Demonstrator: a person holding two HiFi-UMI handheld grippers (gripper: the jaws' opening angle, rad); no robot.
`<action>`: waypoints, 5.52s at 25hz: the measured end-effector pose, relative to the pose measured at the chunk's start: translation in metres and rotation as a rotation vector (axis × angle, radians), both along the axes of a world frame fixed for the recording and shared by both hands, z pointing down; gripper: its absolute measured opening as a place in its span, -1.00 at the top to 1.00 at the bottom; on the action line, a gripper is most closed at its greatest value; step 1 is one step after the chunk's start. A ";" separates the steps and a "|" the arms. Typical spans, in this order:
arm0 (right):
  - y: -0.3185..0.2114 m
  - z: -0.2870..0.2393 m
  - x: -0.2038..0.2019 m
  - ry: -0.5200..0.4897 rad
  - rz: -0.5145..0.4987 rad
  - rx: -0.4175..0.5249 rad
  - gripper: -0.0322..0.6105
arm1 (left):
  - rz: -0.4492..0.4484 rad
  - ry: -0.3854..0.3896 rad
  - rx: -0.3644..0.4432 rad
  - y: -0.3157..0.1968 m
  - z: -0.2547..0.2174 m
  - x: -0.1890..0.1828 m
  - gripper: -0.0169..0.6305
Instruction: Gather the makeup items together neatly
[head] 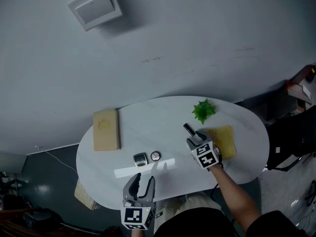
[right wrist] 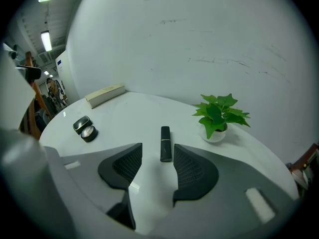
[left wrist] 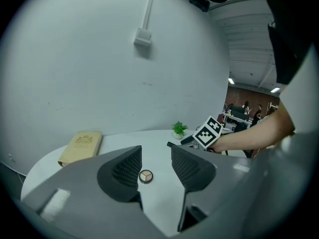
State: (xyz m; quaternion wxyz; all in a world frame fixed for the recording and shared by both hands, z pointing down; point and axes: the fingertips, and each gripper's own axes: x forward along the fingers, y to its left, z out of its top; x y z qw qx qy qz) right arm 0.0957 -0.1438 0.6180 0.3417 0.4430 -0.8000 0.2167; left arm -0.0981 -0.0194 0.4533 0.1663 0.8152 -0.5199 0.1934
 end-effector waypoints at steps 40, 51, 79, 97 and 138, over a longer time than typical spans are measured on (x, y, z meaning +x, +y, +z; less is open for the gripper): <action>0.021 -0.015 -0.032 0.051 0.036 0.002 0.60 | 0.007 0.034 0.028 0.006 -0.005 -0.014 0.38; 0.065 -0.020 -0.077 0.039 0.152 -0.026 0.60 | 0.089 0.057 0.045 0.003 -0.007 -0.059 0.38; 0.072 0.029 -0.123 0.063 0.313 -0.066 0.60 | 0.187 0.059 -0.005 0.000 0.013 -0.105 0.39; 0.077 0.006 -0.118 -0.002 0.280 -0.045 0.58 | 0.133 0.057 0.001 0.004 0.013 -0.104 0.39; 0.047 0.023 0.092 -0.013 0.414 -0.106 0.58 | 0.090 0.016 0.021 0.022 -0.001 0.055 0.39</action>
